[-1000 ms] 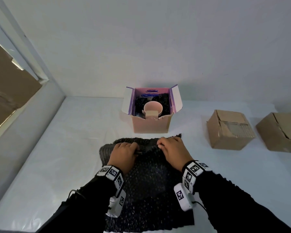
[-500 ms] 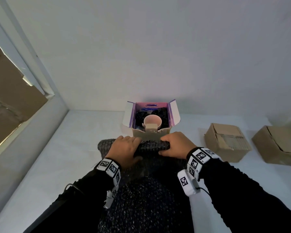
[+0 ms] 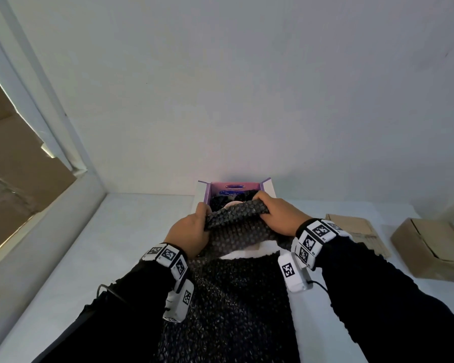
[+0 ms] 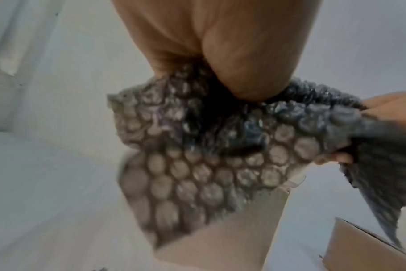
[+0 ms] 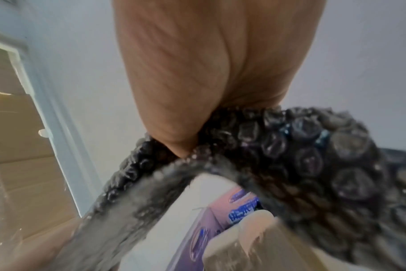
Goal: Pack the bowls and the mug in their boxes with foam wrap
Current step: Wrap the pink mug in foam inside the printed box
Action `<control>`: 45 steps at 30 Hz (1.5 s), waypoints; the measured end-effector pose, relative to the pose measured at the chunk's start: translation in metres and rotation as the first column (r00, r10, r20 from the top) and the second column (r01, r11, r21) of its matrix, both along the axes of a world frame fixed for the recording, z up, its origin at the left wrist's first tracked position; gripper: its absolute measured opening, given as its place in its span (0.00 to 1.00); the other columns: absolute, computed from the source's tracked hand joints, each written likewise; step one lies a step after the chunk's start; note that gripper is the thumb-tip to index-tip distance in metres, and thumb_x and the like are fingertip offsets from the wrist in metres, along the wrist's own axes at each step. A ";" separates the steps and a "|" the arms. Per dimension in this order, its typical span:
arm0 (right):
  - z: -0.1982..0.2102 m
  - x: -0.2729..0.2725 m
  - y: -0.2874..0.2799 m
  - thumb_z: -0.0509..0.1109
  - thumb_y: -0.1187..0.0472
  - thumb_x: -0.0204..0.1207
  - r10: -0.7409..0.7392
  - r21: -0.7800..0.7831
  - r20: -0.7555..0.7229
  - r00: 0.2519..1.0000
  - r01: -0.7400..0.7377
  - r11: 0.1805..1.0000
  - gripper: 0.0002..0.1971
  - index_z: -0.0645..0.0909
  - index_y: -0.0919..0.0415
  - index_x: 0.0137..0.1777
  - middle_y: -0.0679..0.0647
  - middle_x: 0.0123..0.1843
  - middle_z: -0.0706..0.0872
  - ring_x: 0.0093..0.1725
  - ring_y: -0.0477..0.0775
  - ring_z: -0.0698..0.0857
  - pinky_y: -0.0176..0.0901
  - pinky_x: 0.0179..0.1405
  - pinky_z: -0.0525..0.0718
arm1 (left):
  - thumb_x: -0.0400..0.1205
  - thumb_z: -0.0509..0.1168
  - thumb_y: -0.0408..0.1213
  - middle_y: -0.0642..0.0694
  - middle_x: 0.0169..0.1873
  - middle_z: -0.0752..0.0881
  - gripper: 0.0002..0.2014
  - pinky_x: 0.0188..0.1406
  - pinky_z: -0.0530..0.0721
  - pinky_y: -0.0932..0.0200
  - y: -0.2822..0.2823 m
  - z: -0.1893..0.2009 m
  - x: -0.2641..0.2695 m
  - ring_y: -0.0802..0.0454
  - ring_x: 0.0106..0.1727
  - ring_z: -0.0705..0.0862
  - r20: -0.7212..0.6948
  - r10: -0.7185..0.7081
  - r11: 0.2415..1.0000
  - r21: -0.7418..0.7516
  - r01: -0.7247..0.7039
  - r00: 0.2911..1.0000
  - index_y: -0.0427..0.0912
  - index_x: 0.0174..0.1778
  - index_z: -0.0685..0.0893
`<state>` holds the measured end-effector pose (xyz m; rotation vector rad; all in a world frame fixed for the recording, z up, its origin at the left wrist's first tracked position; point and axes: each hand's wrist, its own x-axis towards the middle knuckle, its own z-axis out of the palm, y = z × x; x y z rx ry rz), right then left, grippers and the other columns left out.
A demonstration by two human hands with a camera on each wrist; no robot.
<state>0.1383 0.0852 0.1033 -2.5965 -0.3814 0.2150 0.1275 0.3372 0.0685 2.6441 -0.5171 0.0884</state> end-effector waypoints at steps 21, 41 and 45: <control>0.015 0.093 0.031 0.71 0.60 0.72 -0.351 0.396 0.275 0.895 0.227 0.890 0.10 0.71 0.50 0.46 0.55 0.48 0.81 0.41 0.54 0.79 0.45 0.39 0.73 | 0.75 0.63 0.32 0.41 0.63 0.69 0.23 0.51 0.79 0.63 -0.033 -0.016 0.056 0.52 0.47 0.79 0.171 0.171 0.915 -0.393 -0.092 0.970 0.37 0.68 0.80; -0.068 0.143 0.076 0.72 0.60 0.73 -0.205 0.208 0.065 0.977 0.188 0.960 0.12 0.84 0.55 0.57 0.58 0.58 0.77 0.54 0.57 0.82 0.42 0.58 0.78 | 0.80 0.48 0.52 0.49 0.37 0.84 0.23 0.68 0.63 0.34 -0.020 -0.062 0.051 0.42 0.56 0.76 0.237 -0.008 0.917 0.390 -0.088 0.971 0.45 0.35 0.84; -0.075 0.146 0.081 0.67 0.54 0.75 -0.108 0.090 -0.061 0.992 0.113 0.990 0.19 0.81 0.49 0.67 0.58 0.66 0.73 0.68 0.60 0.74 0.49 0.73 0.70 | 0.79 0.51 0.56 0.51 0.38 0.85 0.21 0.71 0.60 0.32 -0.017 -0.064 0.051 0.42 0.59 0.75 0.209 -0.021 0.917 0.394 -0.064 0.978 0.46 0.41 0.82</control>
